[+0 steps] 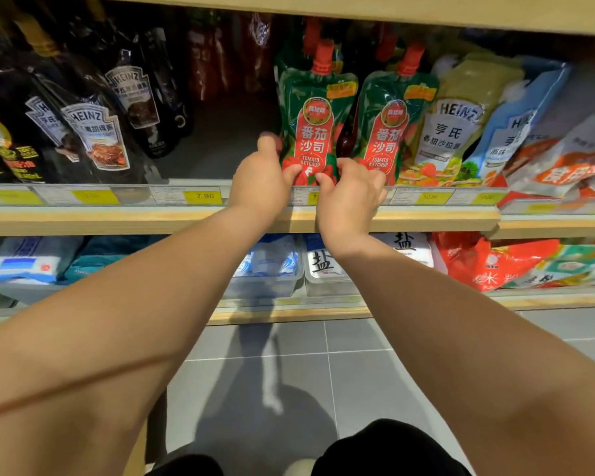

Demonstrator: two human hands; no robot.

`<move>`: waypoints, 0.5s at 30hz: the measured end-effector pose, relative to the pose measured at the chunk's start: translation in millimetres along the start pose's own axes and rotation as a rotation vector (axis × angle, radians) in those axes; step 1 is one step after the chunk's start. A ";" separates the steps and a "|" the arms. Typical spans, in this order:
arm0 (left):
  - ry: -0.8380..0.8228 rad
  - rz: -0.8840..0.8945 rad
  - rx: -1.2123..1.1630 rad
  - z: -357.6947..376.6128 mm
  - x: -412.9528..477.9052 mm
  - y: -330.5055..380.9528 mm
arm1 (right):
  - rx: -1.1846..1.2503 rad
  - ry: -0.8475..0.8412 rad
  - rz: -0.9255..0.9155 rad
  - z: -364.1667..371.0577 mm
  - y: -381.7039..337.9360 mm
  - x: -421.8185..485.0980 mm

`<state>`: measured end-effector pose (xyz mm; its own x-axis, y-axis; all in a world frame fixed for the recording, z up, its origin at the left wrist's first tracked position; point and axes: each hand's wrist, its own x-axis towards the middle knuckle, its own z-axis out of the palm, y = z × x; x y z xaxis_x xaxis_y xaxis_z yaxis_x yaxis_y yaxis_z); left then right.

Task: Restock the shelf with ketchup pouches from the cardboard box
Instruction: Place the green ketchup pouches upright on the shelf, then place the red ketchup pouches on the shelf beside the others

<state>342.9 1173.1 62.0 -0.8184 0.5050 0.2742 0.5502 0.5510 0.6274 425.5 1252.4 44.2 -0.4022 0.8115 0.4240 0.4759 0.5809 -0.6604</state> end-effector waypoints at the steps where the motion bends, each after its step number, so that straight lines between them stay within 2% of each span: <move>1: -0.019 0.017 0.001 0.3 -2.2 0.0 | -0.019 -0.011 -0.009 -0.1 0.5 -2.2; 4: -0.066 0.066 -0.051 -5.4 -11.9 -2.6 | -0.016 -0.022 -0.044 -3.4 -1.8 -14.4; 7: -0.046 0.136 -0.085 -19.5 -28.5 -11.9 | 0.050 -0.034 -0.108 -9.2 -10.7 -32.9; 11: -0.007 0.166 -0.083 -46.2 -62.2 -44.3 | 0.090 -0.191 -0.142 -9.2 -33.2 -72.8; 15: -0.050 0.094 -0.078 -73.9 -101.5 -96.3 | 0.065 -0.346 -0.140 5.8 -61.0 -119.3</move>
<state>360.8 1019.7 27.6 -0.7533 0.5857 0.2993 0.6083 0.4472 0.6558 439.9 1119.8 30.3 -0.7055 0.6484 0.2860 0.3513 0.6705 -0.6534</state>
